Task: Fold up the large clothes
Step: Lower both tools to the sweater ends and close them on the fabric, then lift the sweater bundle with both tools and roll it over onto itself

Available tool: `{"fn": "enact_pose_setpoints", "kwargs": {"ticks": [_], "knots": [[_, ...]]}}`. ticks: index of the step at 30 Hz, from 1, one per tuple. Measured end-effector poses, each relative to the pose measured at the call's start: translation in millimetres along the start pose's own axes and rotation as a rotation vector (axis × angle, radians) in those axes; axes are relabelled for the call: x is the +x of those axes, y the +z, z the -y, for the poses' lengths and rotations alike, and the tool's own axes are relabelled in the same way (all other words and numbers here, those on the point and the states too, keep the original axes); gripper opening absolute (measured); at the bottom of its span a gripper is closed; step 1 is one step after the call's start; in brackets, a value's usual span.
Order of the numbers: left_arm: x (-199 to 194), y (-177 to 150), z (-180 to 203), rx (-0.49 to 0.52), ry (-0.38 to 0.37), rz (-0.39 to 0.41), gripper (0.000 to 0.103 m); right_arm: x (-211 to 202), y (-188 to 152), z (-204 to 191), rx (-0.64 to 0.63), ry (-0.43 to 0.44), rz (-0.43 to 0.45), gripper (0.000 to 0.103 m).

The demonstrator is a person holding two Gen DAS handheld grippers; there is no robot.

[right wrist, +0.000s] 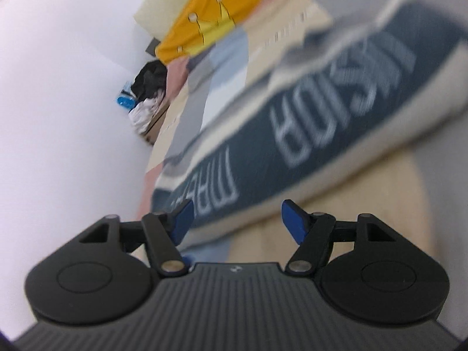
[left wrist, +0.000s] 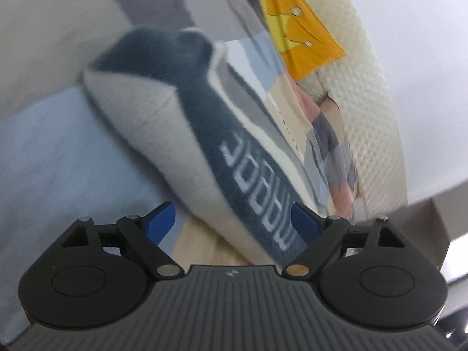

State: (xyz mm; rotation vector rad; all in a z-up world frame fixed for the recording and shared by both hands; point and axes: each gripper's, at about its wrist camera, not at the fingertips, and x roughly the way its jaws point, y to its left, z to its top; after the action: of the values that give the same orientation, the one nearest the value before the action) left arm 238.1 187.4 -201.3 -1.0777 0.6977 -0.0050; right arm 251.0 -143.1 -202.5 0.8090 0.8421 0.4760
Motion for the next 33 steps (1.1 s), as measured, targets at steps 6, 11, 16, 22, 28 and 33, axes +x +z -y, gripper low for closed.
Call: {"fn": "enact_pose_setpoints", "kwargs": {"ticks": [6, 11, 16, 22, 28, 33], "knots": [[19, 7, -17, -0.142, -0.066, -0.001, 0.088, 22, -7, 13, 0.150, 0.073, -0.030, 0.093], [35, 8, -22, -0.147, -0.023, -0.007, 0.088, 38, -1, 26, 0.232, 0.060, -0.008, 0.093], [41, 15, -29, -0.180, -0.030, 0.011, 0.081, 45, 8, 41, 0.319, 0.060, 0.038, 0.092], [42, 21, -28, -0.161, 0.004, 0.021, 0.064, 29, 20, 69, 0.450, 0.055, 0.153, 0.092], [36, 24, -19, -0.116, 0.014, 0.035, 0.053, 12, 22, 79, 0.518, 0.047, 0.253, 0.092], [28, 24, -24, -0.149, -0.006, 0.038, 0.052, -10, 27, 91, 0.573, -0.015, 0.348, 0.091]]}}
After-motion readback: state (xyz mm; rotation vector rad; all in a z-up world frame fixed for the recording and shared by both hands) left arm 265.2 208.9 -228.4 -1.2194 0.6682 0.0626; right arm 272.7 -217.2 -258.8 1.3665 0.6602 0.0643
